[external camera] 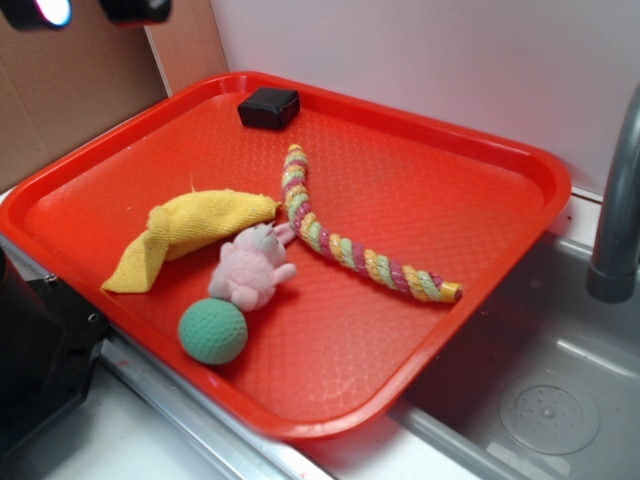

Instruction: Grab the multicolored rope.

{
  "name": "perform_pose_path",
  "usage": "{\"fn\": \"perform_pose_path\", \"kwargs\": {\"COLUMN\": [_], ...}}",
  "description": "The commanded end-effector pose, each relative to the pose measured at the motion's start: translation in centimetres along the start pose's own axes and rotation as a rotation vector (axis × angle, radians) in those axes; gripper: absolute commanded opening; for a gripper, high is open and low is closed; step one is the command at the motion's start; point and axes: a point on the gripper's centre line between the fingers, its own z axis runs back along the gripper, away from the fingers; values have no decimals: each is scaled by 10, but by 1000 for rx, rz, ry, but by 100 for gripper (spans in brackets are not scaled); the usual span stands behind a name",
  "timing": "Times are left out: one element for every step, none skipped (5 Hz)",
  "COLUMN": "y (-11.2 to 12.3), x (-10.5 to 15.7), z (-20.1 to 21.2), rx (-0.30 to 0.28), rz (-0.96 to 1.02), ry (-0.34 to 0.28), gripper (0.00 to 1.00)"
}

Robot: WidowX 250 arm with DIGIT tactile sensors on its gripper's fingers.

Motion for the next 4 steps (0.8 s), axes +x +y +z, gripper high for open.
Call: {"fn": "perform_pose_path", "kwargs": {"y": [-24, -32, -41, -49], "x": [24, 34, 41, 43], "z": [-49, -81, -108, -135], "rx": [1, 23, 31, 37], "rz": [161, 206, 236, 228], "ry": [-100, -83, -108, -91], "gripper": [100, 100, 100, 100]}}
